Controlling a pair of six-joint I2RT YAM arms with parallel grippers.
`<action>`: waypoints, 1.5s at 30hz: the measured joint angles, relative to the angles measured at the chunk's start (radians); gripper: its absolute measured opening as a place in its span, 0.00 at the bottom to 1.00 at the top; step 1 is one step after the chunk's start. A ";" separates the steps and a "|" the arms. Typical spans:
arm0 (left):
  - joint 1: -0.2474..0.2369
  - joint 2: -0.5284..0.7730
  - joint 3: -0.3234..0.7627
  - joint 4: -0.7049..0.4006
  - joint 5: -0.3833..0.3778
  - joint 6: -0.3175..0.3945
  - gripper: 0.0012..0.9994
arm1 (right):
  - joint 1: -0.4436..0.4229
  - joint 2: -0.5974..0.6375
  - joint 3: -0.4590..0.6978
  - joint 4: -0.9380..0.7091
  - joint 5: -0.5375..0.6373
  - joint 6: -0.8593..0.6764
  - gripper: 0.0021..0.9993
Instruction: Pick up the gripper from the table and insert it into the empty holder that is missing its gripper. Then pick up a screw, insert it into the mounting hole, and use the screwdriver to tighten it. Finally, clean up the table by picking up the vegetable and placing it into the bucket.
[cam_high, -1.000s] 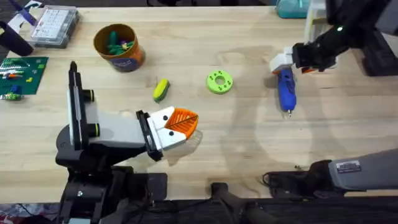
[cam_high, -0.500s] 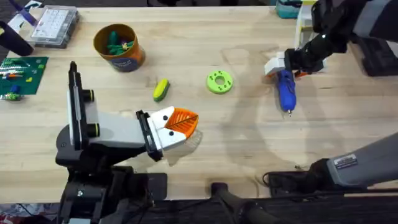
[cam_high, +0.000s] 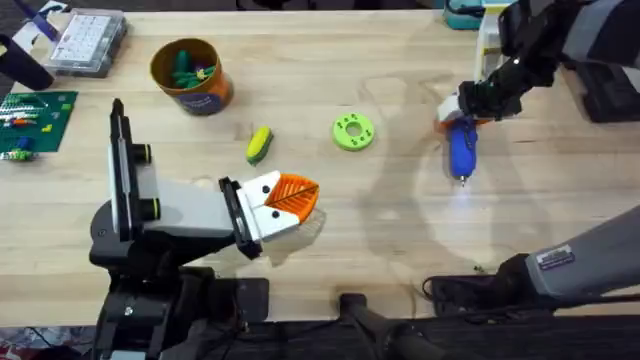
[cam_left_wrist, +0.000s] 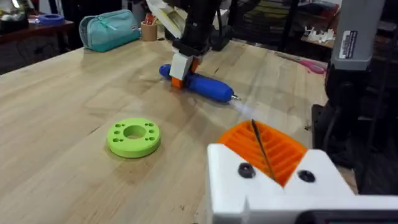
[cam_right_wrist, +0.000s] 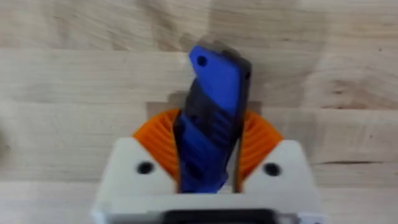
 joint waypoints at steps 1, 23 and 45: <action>0.000 0.000 0.000 0.000 0.000 0.000 0.00 | -0.003 0.000 0.000 -0.001 0.002 0.001 0.36; 0.000 0.000 0.000 0.000 0.000 0.000 0.00 | -0.003 -0.012 0.013 -0.037 -0.017 0.000 0.03; 0.000 0.000 0.000 0.000 0.000 0.000 0.00 | 0.183 -0.217 0.492 0.204 -0.352 0.000 0.03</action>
